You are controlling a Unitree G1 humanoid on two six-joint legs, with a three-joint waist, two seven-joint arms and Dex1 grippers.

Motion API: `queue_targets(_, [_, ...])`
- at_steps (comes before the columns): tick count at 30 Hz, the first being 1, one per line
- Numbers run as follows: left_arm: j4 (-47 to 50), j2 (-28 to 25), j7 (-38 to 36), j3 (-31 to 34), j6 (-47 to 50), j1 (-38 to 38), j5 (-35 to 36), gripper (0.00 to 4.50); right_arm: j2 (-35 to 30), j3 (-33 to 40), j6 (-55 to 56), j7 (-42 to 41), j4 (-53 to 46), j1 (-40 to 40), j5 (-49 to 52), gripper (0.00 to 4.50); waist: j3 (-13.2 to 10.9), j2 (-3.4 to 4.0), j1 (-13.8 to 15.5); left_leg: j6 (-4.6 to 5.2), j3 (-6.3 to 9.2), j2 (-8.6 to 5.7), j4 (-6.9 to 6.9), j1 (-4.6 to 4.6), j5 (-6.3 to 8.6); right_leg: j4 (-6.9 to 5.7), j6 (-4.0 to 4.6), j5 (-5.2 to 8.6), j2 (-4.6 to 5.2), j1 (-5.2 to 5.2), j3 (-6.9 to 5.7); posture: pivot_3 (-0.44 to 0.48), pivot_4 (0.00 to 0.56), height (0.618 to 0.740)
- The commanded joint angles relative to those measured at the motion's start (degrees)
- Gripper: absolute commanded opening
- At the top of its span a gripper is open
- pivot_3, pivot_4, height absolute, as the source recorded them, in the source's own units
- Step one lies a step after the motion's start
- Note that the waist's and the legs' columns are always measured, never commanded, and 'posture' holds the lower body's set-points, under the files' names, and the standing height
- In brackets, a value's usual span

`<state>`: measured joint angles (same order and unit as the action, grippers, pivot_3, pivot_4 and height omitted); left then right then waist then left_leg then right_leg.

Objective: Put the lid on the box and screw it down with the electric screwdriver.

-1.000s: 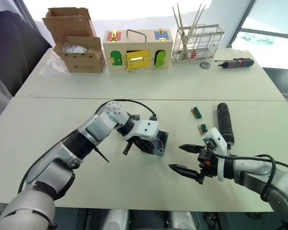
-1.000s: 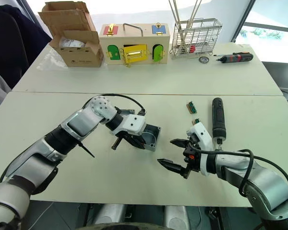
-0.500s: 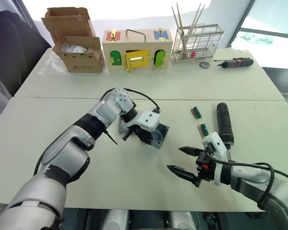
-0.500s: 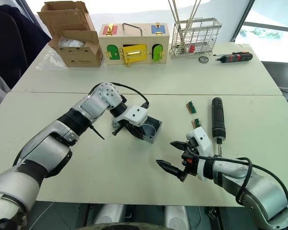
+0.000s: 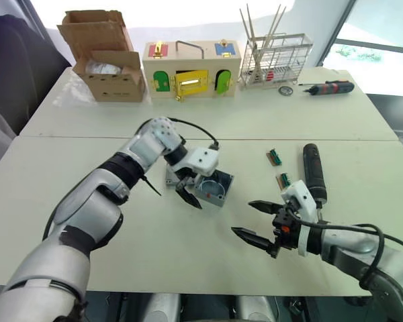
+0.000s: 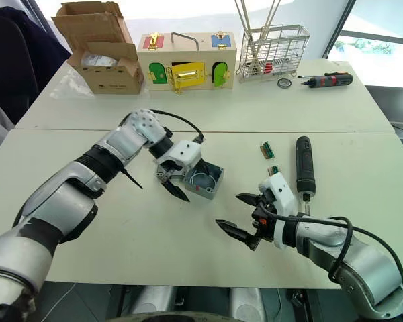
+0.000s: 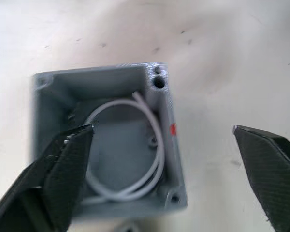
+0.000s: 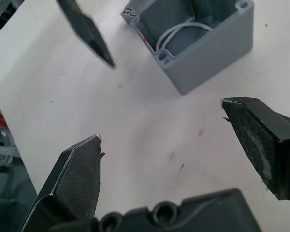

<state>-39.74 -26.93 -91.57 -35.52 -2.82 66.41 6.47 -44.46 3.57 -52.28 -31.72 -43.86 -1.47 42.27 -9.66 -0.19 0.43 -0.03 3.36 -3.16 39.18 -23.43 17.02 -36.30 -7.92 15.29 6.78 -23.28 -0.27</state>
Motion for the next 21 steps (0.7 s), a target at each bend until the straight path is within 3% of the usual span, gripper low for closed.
queue_targets(1, [6.09,-7.37,6.44,9.50,13.98,2.37,-0.30,4.47,-2.71,4.54,-1.72,-2.47,-1.03,5.44,5.17,4.50,-0.02,-0.01,-0.49,0.00,0.01,0.01,-0.01,0.00,0.00,0.00,0.00,0.00,-0.01,-0.01,0.00,0.000,0.150,0.731])
queue_targets(3, [9.61,-10.55,11.35,10.69,23.38,1.42,-3.63,4.47,-3.95,4.58,-2.74,-3.50,-0.75,8.30,6.78,4.50,-0.01,0.00,-1.18,0.01,0.03,0.02,-0.03,0.00,0.01,-0.09,-0.04,0.03,-0.02,-0.05,0.00,0.000,0.150,0.731])
queue_targets(7, [20.80,-14.07,20.81,13.01,57.88,-3.43,-5.76,4.47,-6.72,2.33,-4.63,-6.57,0.07,16.53,9.16,4.50,0.00,0.01,-1.21,0.13,0.16,-0.03,0.01,0.05,0.08,-0.74,-0.21,0.13,0.03,-0.09,0.01,0.000,0.150,0.731])
queue_targets(11, [29.93,-13.77,28.29,16.72,77.95,-7.38,-4.00,4.47,-7.70,0.26,-4.61,-8.05,0.79,20.39,8.57,4.50,-0.12,-0.19,-0.99,0.11,0.25,-0.01,0.05,0.02,0.07,-0.77,-0.22,0.13,0.03,-0.10,0.02,0.000,0.150,0.731])
queue_targets(13, [31.85,-10.85,34.00,19.64,87.06,-8.95,-3.93,4.47,-7.71,-3.49,-3.13,-9.54,1.76,22.38,5.79,4.50,-0.13,-0.22,-1.01,0.09,0.26,-0.01,0.06,0.00,0.05,-0.78,-0.22,0.13,0.03,-0.10,0.02,0.000,0.150,0.731])
queue_targets(17, [29.26,-5.34,43.22,22.74,90.17,-10.18,-4.59,4.47,-3.18,-5.63,-2.53,-9.25,3.73,23.48,7.08,4.50,-0.11,-0.25,-1.04,-0.18,0.26,-0.03,0.08,0.02,-0.10,-0.79,-0.22,0.14,0.05,-0.09,0.02,0.000,0.150,0.731])
queue_targets(21, [27.13,-2.73,47.32,22.33,89.95,-11.32,-2.94,4.47,-2.46,-5.97,-2.77,-8.71,3.18,22.68,5.98,4.50,-0.11,-0.25,-1.10,-0.31,0.21,-0.04,0.05,0.01,-0.17,-0.83,-0.22,0.13,0.06,-0.20,0.04,0.000,0.150,0.731])
